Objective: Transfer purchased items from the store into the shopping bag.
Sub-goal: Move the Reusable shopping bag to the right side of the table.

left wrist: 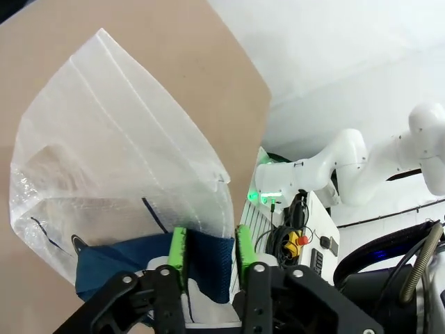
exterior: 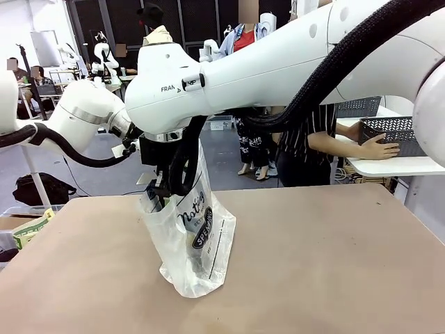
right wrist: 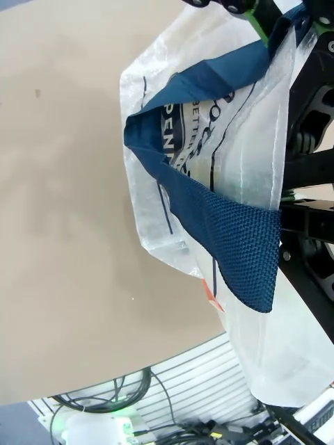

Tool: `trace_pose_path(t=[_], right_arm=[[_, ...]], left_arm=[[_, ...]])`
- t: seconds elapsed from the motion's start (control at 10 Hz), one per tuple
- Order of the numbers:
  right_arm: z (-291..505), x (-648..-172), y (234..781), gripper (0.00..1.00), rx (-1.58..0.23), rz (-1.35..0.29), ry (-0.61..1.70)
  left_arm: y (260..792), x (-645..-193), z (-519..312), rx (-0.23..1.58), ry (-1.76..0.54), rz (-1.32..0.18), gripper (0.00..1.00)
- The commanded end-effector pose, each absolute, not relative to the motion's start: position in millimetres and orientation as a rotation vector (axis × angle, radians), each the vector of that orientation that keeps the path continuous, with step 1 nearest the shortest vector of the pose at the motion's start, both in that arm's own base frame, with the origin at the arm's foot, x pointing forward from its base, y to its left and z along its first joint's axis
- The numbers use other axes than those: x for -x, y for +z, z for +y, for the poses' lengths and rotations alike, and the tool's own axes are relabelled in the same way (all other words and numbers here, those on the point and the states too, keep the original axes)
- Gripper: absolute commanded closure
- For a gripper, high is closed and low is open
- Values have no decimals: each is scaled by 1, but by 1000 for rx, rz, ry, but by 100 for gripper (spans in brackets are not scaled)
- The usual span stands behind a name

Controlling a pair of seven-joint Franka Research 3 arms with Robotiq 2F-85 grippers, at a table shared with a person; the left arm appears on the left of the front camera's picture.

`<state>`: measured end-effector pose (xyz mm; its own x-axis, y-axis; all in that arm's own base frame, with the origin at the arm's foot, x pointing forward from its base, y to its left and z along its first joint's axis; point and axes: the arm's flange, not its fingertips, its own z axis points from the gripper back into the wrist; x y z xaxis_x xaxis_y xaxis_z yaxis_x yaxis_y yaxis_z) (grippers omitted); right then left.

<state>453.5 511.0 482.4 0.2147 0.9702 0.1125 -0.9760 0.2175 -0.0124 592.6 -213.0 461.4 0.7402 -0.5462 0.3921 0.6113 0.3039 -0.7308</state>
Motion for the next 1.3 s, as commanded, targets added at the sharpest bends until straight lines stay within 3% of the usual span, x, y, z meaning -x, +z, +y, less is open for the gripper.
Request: trace_pose_path(t=[0.0, 0.5, 0.6, 1.1, 1.2], right_arm=[[514, -451, 481, 100, -52, -120, 1330], [509, -451, 482, 100, -72, -158, 1279], [507, -448, 484, 95, -63, -143, 1269], [463, -431, 509, 1, -63, -187, 1160], [447, -424, 516, 0, -86, -208, 1132]], left_arm=[[465, -595, -219, 1020, -751, -56, 100], [465, -596, -218, 1016, -746, -41, 100], [465, -597, -218, 1019, -745, -39, 100], [465, -598, -213, 1038, -745, -45, 100], [465, -596, -211, 1042, -733, -47, 100]])
